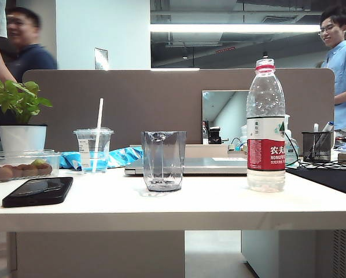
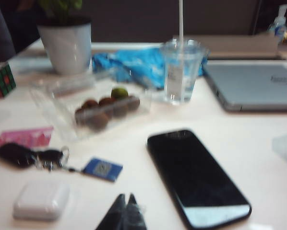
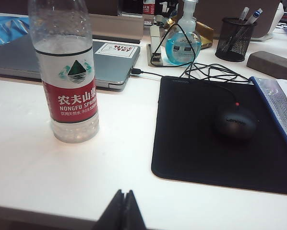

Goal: Pick up the mineral water bottle on the table and pour water into the mug until it's half full.

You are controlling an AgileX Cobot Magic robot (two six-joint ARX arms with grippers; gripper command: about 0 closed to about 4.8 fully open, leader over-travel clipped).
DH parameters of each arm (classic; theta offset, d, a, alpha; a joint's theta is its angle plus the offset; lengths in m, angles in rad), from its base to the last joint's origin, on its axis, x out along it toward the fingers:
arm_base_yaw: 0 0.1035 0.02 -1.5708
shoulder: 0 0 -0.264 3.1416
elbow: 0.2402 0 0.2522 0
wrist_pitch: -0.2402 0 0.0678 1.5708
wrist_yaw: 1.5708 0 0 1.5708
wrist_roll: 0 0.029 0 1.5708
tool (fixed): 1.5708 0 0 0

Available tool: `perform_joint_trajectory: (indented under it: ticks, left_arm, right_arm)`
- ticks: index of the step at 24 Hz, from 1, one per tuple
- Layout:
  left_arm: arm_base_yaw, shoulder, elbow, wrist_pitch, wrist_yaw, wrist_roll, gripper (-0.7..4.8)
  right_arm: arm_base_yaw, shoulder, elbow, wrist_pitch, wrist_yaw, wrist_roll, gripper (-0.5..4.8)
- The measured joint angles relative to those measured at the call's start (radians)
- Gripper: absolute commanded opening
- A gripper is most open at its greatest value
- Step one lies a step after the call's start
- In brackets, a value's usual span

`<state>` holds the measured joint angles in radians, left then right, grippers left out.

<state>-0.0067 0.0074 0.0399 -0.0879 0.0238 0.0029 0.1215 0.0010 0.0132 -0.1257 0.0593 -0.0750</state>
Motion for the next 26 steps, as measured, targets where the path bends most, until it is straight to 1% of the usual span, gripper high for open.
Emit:
perform_joint_trajectory:
  ticks: [2,3,4,6,8,9,10,11,12,13,14,16,17,18,19,20,21,24,26]
  left_arm:
    - [0.000,0.000,0.049,-0.002,0.000,-0.015,-0.05]
    - [0.000,0.000,0.101,-0.010,0.000,-0.046,-0.05]
    - [0.000,0.000,0.140,-0.010,0.000,-0.059,-0.05]
    - [0.000,-0.001,0.206,0.008,0.000,-0.068,-0.05]
    - [0.000,-0.002,0.284,0.024,0.000,-0.081,-0.05]
    - [0.000,-0.002,0.321,0.025,0.005,-0.117,-0.05]
    - [0.000,0.000,0.342,0.013,0.024,-0.158,-0.05]
    - [0.000,0.006,0.372,-0.029,0.069,-0.185,-0.05]
    - [0.000,0.018,0.399,-0.066,0.119,-0.187,-0.05]
    - [0.000,0.041,0.428,-0.105,0.197,-0.165,-0.05]
    - [0.000,0.060,0.439,-0.124,0.236,-0.142,-0.05]
    - [0.000,0.169,0.476,-0.173,0.357,-0.043,-0.05]
    - [0.000,0.207,0.488,-0.176,0.390,-0.019,-0.05]
    - [0.000,0.237,0.496,-0.176,0.415,-0.005,-0.05]
    - [0.000,0.311,0.521,-0.179,0.468,0.018,-0.05]
    - [-0.006,0.387,0.544,-0.172,0.497,0.035,-0.05]
    - [-0.020,0.414,0.545,-0.166,0.499,0.046,-0.05]
    - [-0.119,0.484,0.545,-0.163,0.489,0.069,-0.05]
    - [-0.222,0.520,0.545,-0.164,0.447,0.072,-0.05]
  right_arm:
    - [0.000,0.000,0.030,-0.007,0.000,0.000,-0.06]
    - [0.000,0.000,0.064,-0.005,0.000,0.001,-0.06]
    - [0.000,0.000,0.085,-0.003,0.000,0.001,-0.06]
    - [0.000,0.000,0.124,-0.006,0.000,0.013,-0.06]
    - [0.000,0.000,0.181,-0.001,0.000,0.057,-0.06]
    - [0.000,0.000,0.224,-0.001,0.000,0.097,-0.06]
    - [0.000,0.001,0.256,-0.010,0.000,0.114,-0.06]
    - [0.001,0.001,0.300,-0.050,-0.012,0.123,-0.06]
    - [0.001,0.004,0.333,-0.095,-0.029,0.124,-0.06]
    - [0.001,0.011,0.372,-0.148,-0.057,0.123,-0.06]
    - [0.001,0.019,0.394,-0.182,-0.076,0.116,-0.06]
    - [0.001,0.053,0.446,-0.272,-0.136,0.073,-0.03]
    - [0.001,0.069,0.459,-0.285,-0.152,0.061,0.05]
    - [0.001,0.086,0.474,-0.293,-0.164,0.053,0.45]
    - [0.001,0.115,0.497,-0.293,-0.169,0.038,0.66]
    - [0.001,0.139,0.512,-0.284,-0.174,0.025,0.67]
    - [0.001,0.153,0.518,-0.280,-0.183,0.023,0.67]
    - [0.001,0.220,0.539,-0.243,-0.245,0.016,0.67]
    - [0.001,0.253,0.544,-0.219,-0.285,0.016,0.68]
